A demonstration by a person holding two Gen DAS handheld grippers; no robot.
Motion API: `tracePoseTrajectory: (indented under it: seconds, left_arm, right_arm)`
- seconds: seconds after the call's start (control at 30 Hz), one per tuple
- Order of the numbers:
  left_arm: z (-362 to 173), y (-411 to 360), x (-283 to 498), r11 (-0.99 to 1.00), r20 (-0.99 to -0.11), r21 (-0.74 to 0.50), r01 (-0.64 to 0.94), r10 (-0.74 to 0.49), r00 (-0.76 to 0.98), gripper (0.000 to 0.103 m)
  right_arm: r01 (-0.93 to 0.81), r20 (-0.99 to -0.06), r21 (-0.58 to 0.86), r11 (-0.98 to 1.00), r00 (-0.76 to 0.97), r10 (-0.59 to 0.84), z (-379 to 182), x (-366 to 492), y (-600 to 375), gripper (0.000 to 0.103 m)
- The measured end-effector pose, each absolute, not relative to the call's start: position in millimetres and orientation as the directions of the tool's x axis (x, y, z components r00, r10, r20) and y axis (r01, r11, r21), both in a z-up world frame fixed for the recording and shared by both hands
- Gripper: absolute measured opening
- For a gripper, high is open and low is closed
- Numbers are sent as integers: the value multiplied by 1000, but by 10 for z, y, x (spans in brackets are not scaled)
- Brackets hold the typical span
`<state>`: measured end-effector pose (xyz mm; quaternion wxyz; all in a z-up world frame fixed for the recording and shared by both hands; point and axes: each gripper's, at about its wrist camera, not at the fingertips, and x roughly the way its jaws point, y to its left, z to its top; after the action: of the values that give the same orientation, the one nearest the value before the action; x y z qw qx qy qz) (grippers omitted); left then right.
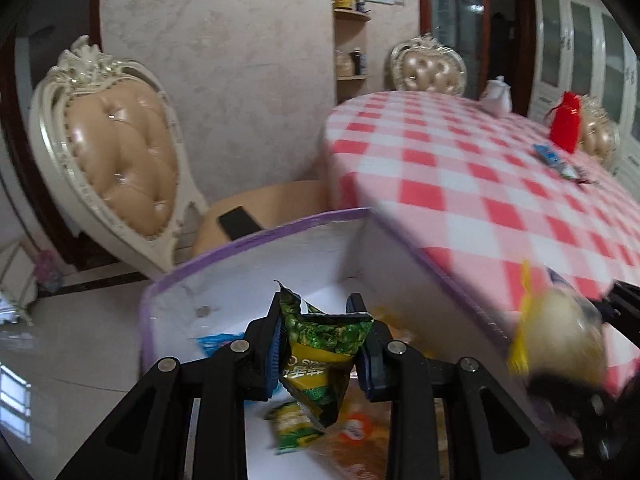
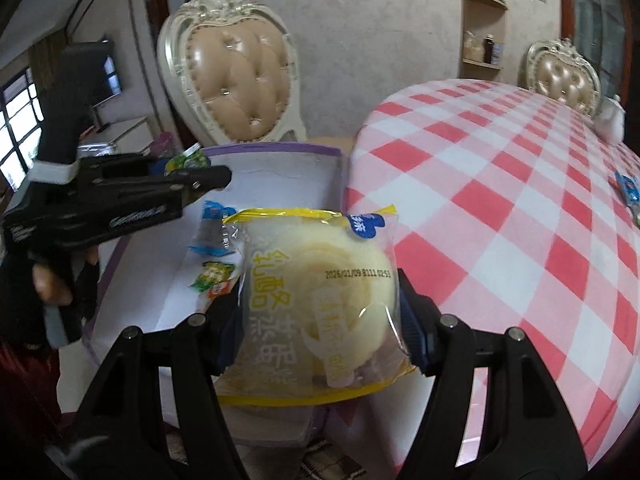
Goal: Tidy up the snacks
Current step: 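Carry the green snack with the left tool while the right tool carries the bun bag into the box, then open both tools over the box and return them to the table, then grasp the blue cartoon-printed bag with the left tool while the right tool grasps the small white candy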
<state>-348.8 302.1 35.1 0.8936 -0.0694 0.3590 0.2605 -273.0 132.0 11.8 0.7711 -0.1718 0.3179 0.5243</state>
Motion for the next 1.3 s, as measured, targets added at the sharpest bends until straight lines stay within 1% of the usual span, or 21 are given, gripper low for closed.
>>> tracePoseTrajectory:
  seconds: [0.03,0.1,0.13,0.17,0.2,0.23,0.3,0.37,0.47,0.67,0.73,0.83,0.9,0.97,1.07,1.13,1.23,1.3]
  left_arm:
    - [351,3035,-3489,845,-676,72,-530,432,597,33]
    - [352,3050,-3482,818,-666,111,-565,483,568,48]
    - [356,3040,-3469,808,-660,139,-573,507,554,69]
    - [365,3011,-3455,795,-646,172,-582,536,543,85]
    - [379,2983,-3452,786,-631,195,-587,558,538,88]
    - [397,2947,-3444,777,-615,219,-591,580,534,88]
    - [426,2884,-3397,769,-601,253,-586,600,528,88]
    - [439,2831,-3337,781,-607,255,-570,588,534,88]
    - [449,2708,-3210,794,-610,265,-547,578,542,88]
    - [498,2295,-2767,842,-619,301,-448,530,580,88]
    - [549,2139,-2532,878,-640,263,-400,469,609,88]
    - [659,1843,-2013,962,-689,55,-268,231,687,88]
    - [702,1556,-1512,981,-690,-97,-167,55,722,88]
    - [687,1278,-1081,983,-675,-150,-105,-24,737,88]
    - [587,848,-356,978,-666,-205,-47,-104,739,88]
    - [525,677,71,968,-665,-245,-48,-132,736,88]
    - [470,553,567,955,-662,-283,-91,-125,739,88]
    - [445,561,907,942,-664,-310,-126,-120,738,88]
  right_arm:
    - [-930,-673,80,358,215,708,117,-2788,1352,70]
    - [-956,-678,99,275,138,722,104,-2924,1406,70]
    - [-964,-678,95,249,120,725,100,-2980,1423,71]
    - [-967,-676,73,245,132,725,106,-3015,1431,72]
    - [-966,-675,60,252,146,723,111,-3012,1428,73]
    - [-963,-671,52,266,163,723,123,-2986,1406,76]
    - [-949,-655,84,302,176,735,156,-2862,1310,78]
    - [-927,-640,123,354,198,742,192,-2695,1176,78]
    - [-900,-628,138,414,244,739,243,-2504,991,79]
    - [-836,-624,109,538,364,692,328,-2079,504,82]
    - [-812,-624,72,579,416,661,382,-1907,287,84]
    - [-753,-625,18,658,505,595,422,-1554,-82,88]
    - [-686,-636,9,728,558,533,412,-1271,-359,88]
    - [-611,-647,33,791,590,483,399,-976,-682,88]
    - [-490,-655,62,870,637,406,395,-548,-1201,88]
    - [-421,-661,75,904,658,361,388,-328,-1457,88]
    - [-301,-660,155,941,678,325,328,-28,-1889,88]
    - [-222,-671,257,941,659,339,274,127,-2122,88]
